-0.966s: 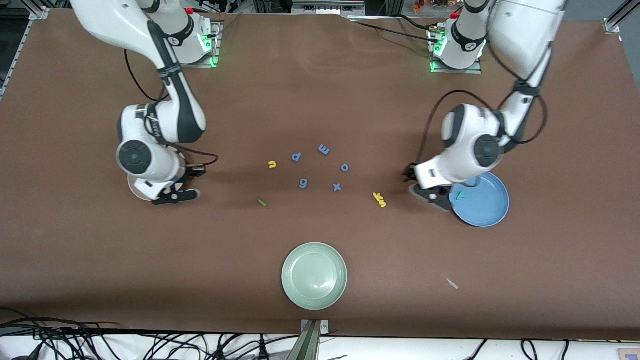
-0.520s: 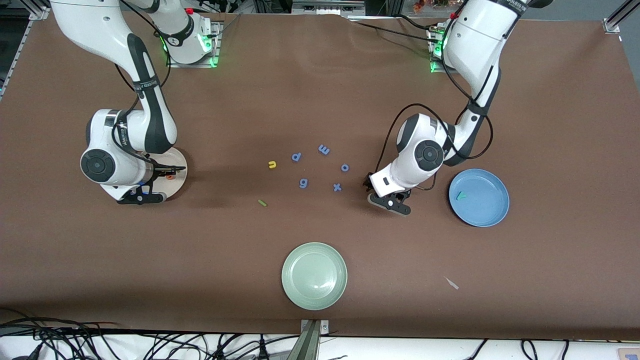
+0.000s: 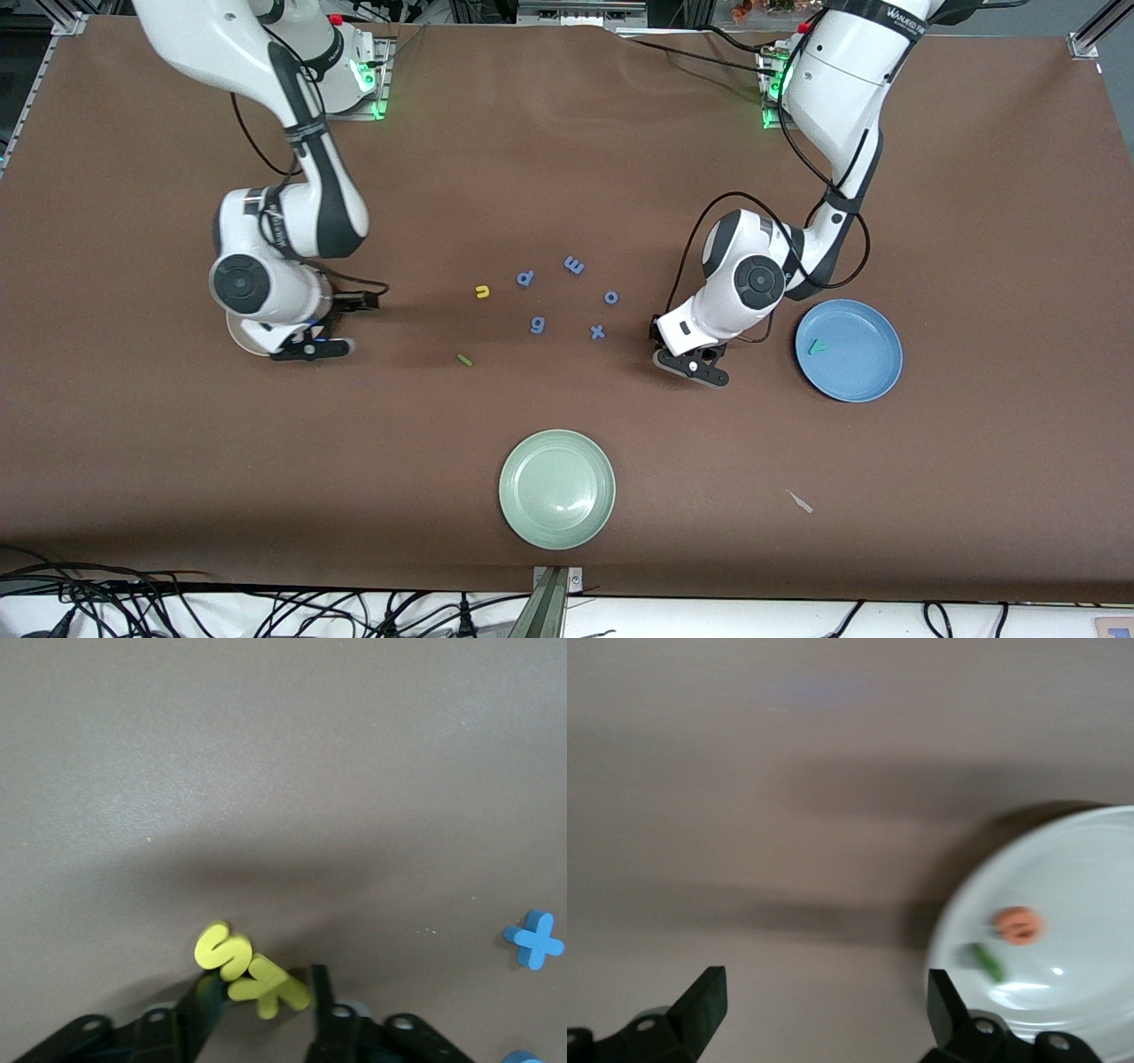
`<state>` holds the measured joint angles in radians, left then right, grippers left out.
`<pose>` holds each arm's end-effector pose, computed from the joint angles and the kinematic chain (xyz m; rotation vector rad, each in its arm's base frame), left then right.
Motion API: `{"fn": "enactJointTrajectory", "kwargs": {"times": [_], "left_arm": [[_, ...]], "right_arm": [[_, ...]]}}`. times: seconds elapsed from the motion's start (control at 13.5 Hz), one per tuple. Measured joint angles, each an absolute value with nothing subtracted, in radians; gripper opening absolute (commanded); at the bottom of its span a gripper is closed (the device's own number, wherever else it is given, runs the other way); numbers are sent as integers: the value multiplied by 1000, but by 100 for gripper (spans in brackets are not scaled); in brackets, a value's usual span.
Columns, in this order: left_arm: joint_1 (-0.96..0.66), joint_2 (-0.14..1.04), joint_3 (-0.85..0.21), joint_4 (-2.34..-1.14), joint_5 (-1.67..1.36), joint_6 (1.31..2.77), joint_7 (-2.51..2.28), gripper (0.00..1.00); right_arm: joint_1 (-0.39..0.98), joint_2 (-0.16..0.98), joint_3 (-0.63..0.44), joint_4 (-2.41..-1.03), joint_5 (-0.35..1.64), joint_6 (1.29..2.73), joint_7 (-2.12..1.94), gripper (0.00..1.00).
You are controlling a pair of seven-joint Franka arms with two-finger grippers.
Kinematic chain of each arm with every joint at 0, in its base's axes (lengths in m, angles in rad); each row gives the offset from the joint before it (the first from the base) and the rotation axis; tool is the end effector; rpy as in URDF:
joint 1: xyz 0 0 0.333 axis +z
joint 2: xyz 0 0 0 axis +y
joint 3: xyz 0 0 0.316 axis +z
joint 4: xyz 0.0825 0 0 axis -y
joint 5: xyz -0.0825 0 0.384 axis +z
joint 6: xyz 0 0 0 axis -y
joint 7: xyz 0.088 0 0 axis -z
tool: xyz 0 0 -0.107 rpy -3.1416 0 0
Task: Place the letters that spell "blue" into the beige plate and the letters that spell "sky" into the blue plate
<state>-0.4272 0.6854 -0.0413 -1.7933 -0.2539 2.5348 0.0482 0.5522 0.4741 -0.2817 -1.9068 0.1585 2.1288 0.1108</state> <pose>0.5900 -0.2933 0.1716 2.9244 -0.4443 0.0242 0.5772 0.1735 0.2396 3.0711 0.1149 -0.3443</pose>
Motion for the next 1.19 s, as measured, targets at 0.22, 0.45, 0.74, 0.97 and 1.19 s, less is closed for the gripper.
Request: {"fn": "enactJointTrajectory", "kwargs": {"times": [0.22,0.45,0.74,0.97,1.19], "left_arm": [[-427,689,-39,-1792,-254,2539,48,28],[-427,690,-40,-1792,-254,2542,48,85],[-419,652,-39,-1827,-254,2522,48,90],[-400,532,-37,-1954,-254,2449,49,91],[-372,398,-35,-2143,-254,2435,88,90]], "right_arm": [[639,498,-235,-1908,159,2218,266,100],[723,542,-232,-1909,159,2304,360,100],[769,571,-231,-1908,179,2355,382,100],[799,574,-231,-1908,217,2364,382,100],[842,586,-231,-1909,243,2377,383,100]]}}
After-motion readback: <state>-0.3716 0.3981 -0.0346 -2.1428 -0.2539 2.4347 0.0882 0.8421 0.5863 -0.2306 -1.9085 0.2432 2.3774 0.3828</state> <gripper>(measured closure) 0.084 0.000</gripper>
